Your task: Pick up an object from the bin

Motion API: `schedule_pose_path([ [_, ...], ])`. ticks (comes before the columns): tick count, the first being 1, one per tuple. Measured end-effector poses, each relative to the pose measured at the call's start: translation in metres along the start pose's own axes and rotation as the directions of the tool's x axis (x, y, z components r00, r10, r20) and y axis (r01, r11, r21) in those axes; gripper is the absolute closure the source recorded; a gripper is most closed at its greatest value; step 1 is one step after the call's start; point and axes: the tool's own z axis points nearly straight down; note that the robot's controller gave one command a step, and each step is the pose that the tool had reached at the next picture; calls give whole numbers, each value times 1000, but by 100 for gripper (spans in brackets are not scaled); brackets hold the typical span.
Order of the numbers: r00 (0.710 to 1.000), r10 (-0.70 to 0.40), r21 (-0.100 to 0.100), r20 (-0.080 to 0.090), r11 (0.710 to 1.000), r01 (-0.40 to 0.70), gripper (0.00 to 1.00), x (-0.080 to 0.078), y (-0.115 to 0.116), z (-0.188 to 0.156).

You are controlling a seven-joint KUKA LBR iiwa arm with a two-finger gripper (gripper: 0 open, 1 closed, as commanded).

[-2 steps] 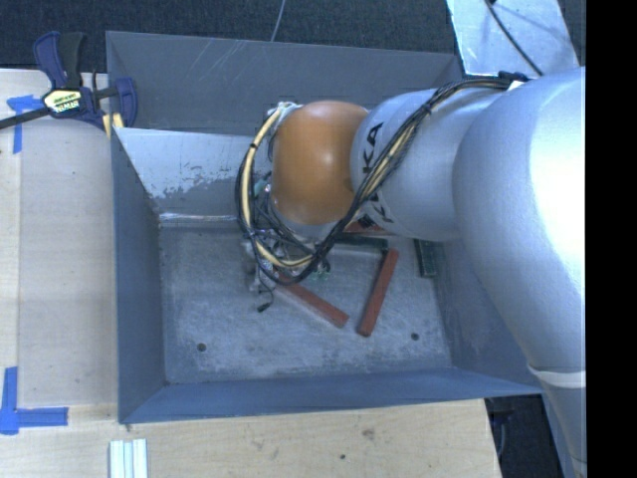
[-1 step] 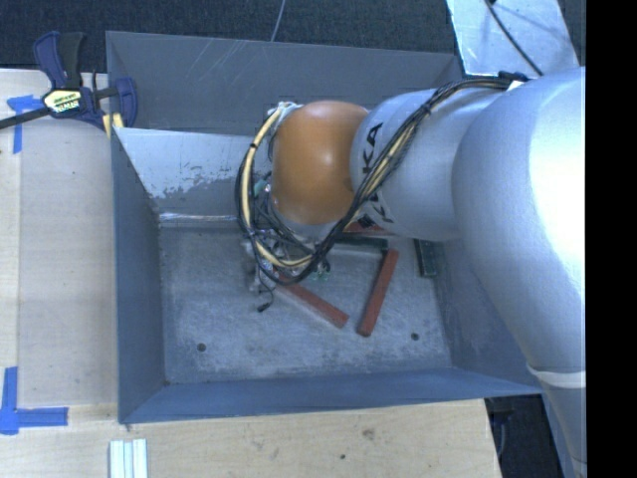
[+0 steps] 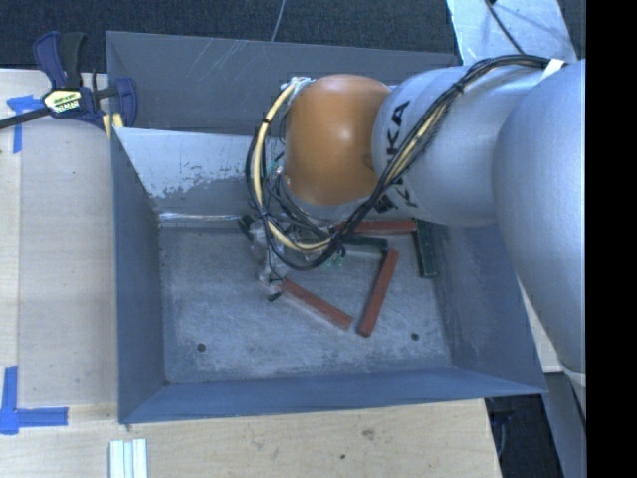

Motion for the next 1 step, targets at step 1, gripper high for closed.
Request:
schedule_pose_path([
  [1,998,-66,1,17,998,66,100,54,-13,17],
])
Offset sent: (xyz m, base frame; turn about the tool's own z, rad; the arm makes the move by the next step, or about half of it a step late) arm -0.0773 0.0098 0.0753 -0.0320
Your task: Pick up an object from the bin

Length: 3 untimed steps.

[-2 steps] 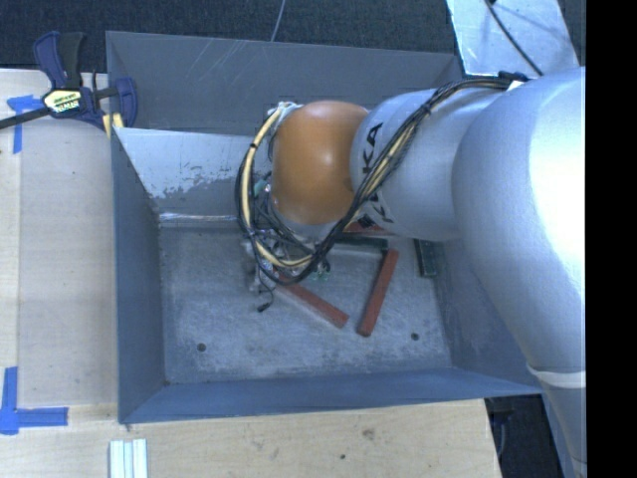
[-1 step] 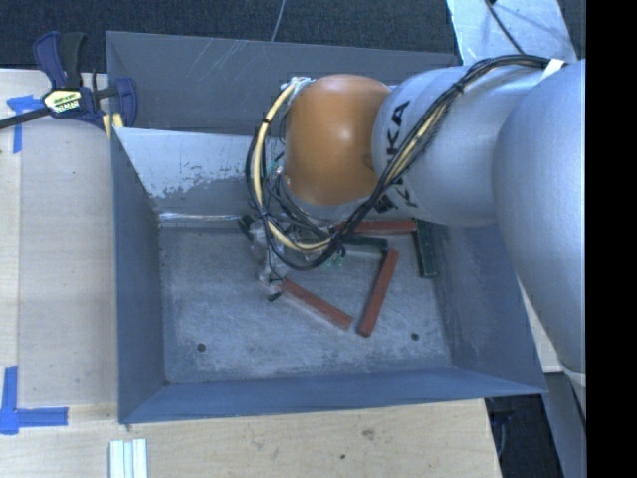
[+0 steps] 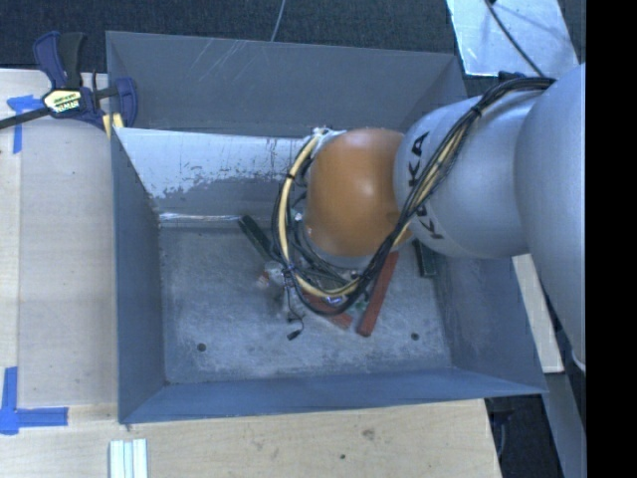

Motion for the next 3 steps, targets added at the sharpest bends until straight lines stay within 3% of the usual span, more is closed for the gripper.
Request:
schedule_pose_path([
  [1,1000,7,-1,-18,1000,-7,100,16,20,-39],
  [2,1000,-18,-1,-8,1000,18,100,-30,-44,-64],
  [3,1000,-1,0,-14,1000,1,100,-27,-23,-114],
])
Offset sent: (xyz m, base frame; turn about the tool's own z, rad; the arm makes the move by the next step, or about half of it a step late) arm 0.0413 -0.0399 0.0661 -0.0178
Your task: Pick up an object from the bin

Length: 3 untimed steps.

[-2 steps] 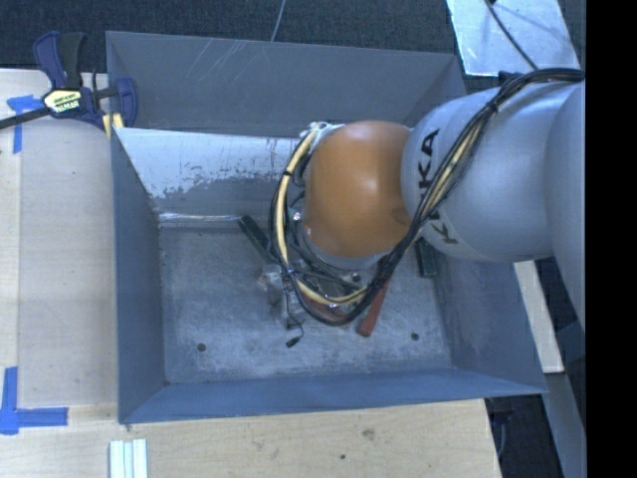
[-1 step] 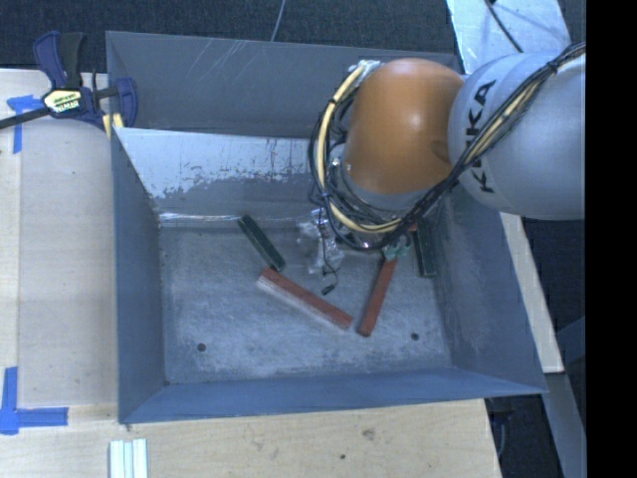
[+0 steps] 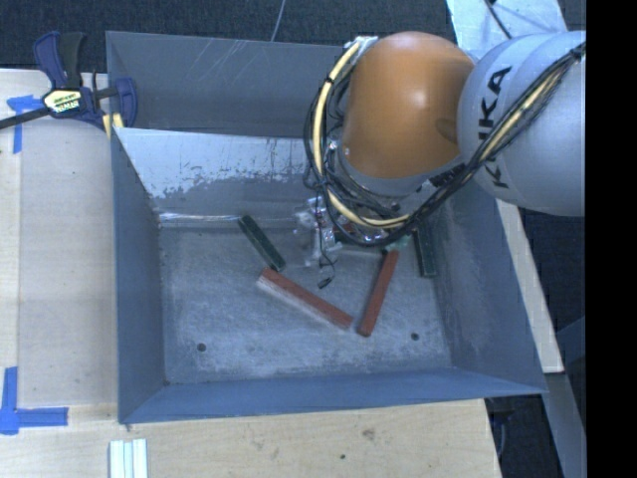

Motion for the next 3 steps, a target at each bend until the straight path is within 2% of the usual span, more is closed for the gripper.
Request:
schedule_pose_path([
  [1,998,61,0,4,998,-61,0,33,-52,122],
  [2,998,66,-1,-5,998,-66,0,37,-55,127],
  [3,997,-75,1,5,997,75,0,38,-49,127],
])
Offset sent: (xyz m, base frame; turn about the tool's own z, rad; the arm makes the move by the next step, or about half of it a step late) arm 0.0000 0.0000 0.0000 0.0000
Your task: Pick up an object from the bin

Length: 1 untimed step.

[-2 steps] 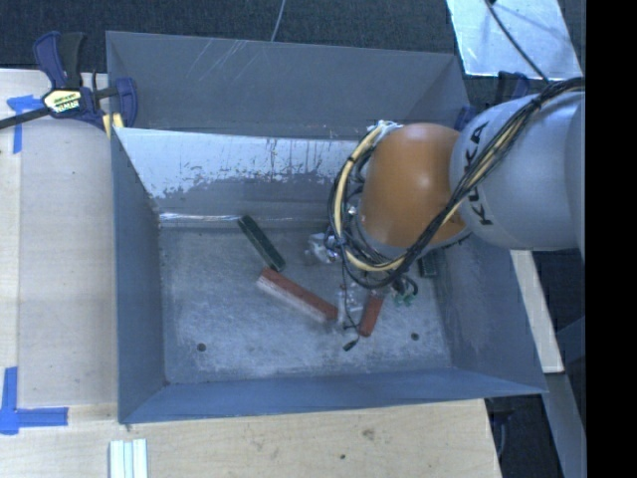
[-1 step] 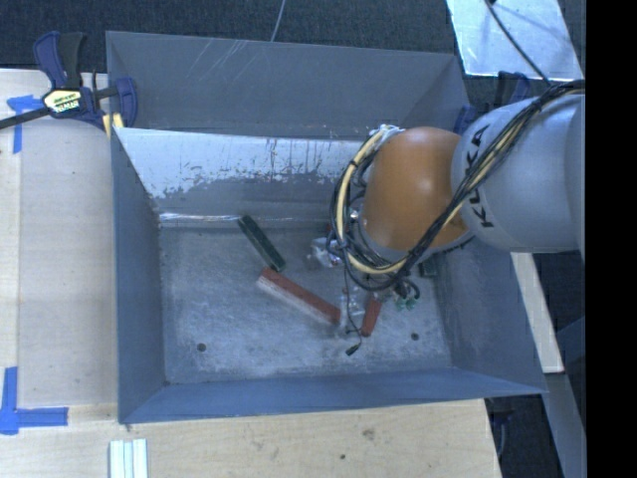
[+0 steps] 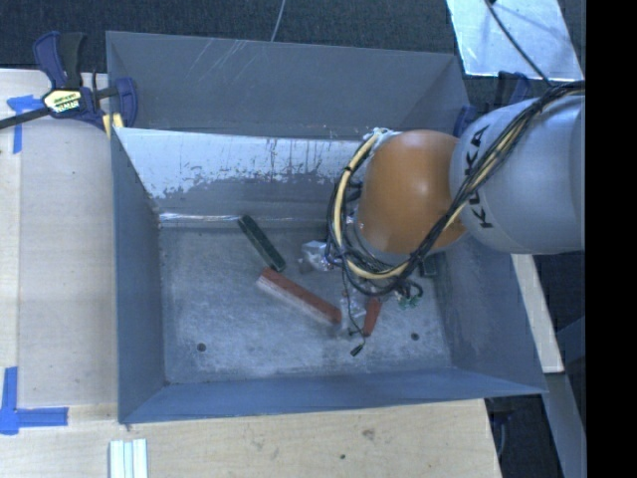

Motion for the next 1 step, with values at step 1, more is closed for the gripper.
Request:
schedule_pose_path([
  [1,950,-311,-1,-1,950,311,0,-25,5,8],
])
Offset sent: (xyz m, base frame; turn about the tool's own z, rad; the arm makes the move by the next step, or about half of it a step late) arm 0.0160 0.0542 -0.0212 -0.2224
